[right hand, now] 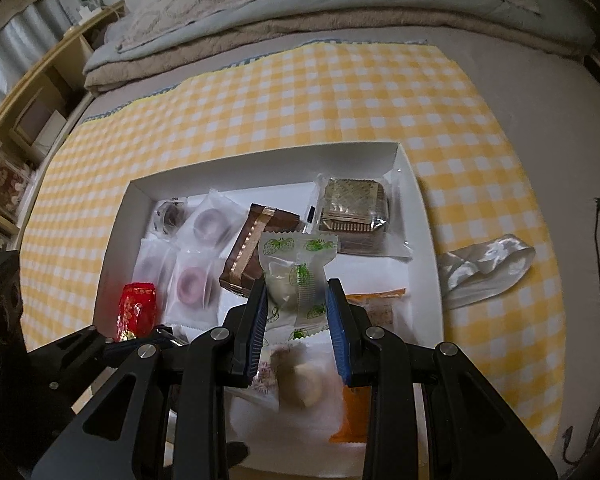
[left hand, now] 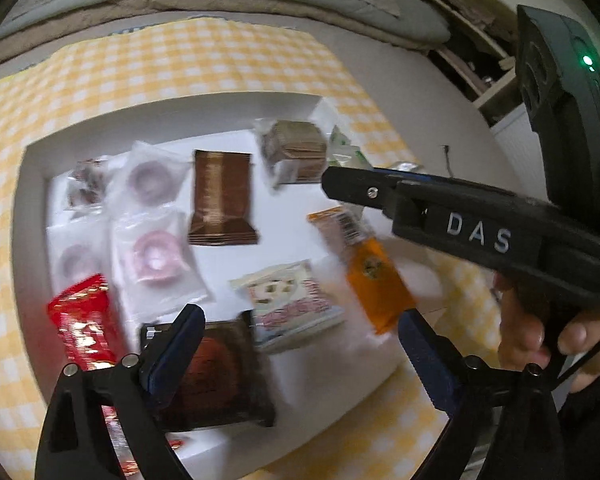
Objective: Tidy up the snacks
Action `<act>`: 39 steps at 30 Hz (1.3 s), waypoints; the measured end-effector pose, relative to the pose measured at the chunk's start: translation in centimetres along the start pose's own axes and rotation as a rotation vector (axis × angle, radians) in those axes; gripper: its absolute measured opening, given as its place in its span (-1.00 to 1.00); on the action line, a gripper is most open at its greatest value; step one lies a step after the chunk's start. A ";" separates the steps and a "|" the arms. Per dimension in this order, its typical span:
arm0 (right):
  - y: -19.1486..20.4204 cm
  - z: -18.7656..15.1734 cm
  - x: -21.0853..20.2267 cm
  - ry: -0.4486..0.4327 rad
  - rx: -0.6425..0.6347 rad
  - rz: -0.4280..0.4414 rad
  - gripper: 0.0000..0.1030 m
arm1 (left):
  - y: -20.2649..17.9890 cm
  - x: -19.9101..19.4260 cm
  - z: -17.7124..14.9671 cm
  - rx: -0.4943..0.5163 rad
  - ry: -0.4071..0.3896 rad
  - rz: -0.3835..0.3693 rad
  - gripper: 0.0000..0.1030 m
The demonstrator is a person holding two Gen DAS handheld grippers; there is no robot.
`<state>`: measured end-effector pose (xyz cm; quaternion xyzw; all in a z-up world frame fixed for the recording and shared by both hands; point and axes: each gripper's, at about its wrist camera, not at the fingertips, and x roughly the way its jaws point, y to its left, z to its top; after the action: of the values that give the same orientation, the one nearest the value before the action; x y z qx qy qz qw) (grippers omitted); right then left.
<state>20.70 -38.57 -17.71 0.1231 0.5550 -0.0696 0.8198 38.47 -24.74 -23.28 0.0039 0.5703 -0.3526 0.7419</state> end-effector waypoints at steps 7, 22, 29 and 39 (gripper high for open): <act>0.3 0.6 0.9 -0.041 0.034 0.026 0.25 | -0.8 -1.0 -1.8 0.092 -0.004 0.090 1.00; -0.1 0.0 0.3 -0.047 0.025 -0.043 1.00 | -0.7 -4.2 -2.9 0.105 -0.027 0.104 1.00; 0.4 -0.2 -1.4 -0.070 0.025 -0.063 1.00 | -0.4 -6.7 -3.4 0.103 -0.056 0.110 1.00; 1.9 -0.6 -5.7 -0.135 0.015 -0.085 1.00 | -0.3 -11.6 -4.8 0.111 -0.112 0.101 1.00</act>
<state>18.52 -36.73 -12.41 0.1006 0.5028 -0.1168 0.8505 33.12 -16.96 -14.96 0.0541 0.5066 -0.3454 0.7881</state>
